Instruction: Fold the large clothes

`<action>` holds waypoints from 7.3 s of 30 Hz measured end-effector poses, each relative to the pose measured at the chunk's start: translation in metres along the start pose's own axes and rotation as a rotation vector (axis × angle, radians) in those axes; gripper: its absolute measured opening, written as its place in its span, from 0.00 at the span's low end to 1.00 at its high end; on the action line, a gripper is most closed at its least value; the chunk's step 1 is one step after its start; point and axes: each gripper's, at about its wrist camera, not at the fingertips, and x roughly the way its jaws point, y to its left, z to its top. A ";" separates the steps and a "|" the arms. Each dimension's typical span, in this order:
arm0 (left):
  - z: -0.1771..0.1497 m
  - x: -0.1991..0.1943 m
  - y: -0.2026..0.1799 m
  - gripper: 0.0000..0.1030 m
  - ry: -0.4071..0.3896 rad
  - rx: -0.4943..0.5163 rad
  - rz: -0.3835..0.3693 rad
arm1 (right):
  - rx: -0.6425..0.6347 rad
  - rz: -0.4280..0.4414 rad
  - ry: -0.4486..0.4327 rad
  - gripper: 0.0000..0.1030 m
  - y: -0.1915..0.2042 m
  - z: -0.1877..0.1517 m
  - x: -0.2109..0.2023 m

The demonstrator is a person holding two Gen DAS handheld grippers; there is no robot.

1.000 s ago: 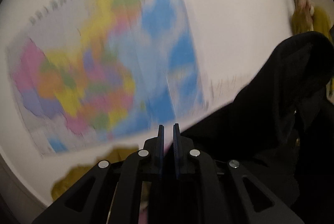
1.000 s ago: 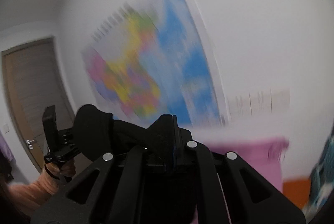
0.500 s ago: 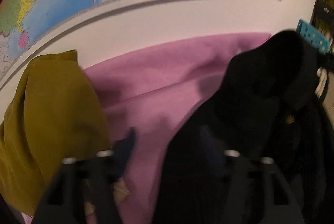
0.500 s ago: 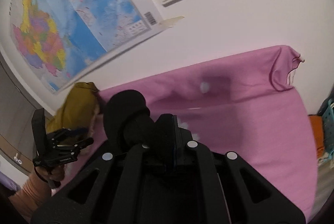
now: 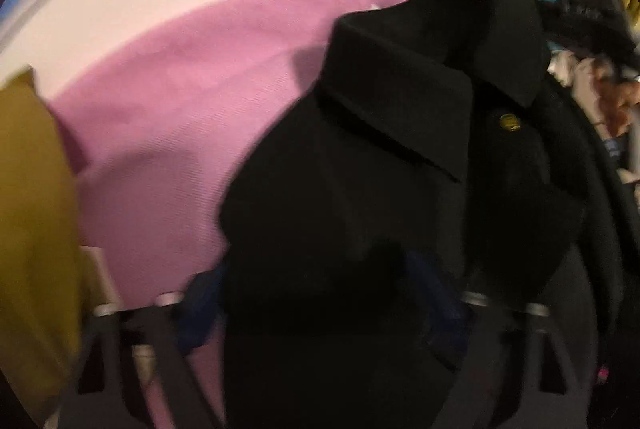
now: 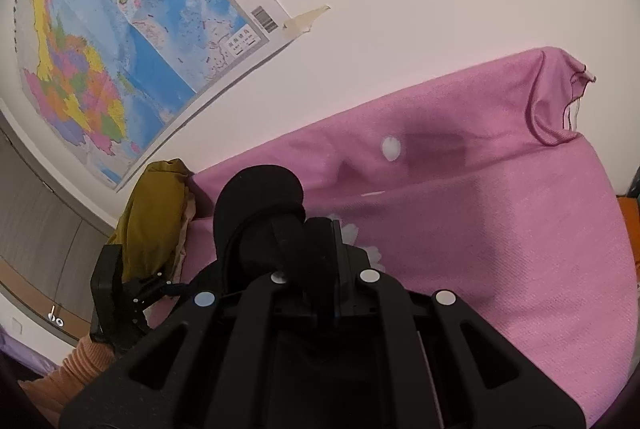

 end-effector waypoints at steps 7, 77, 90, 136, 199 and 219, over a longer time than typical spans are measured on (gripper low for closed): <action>0.011 -0.043 0.007 0.09 -0.124 -0.089 0.098 | -0.111 0.069 -0.125 0.04 0.046 0.022 -0.034; -0.214 -0.135 0.030 0.01 -0.160 -0.399 0.055 | 0.119 -0.240 -0.040 0.56 -0.120 -0.199 -0.209; -0.206 -0.182 0.022 0.66 -0.230 -0.318 0.163 | 0.045 -0.230 -0.130 0.33 -0.103 -0.180 -0.238; -0.231 -0.202 -0.062 0.85 -0.322 -0.112 -0.078 | -0.026 0.061 0.045 0.54 -0.047 -0.222 -0.182; -0.136 -0.174 -0.039 0.78 -0.456 -0.001 -0.214 | -0.594 0.073 0.132 0.16 0.190 -0.046 -0.108; -0.113 -0.128 -0.045 0.92 -0.376 -0.024 -0.369 | -0.224 0.080 0.188 0.57 0.108 -0.088 -0.039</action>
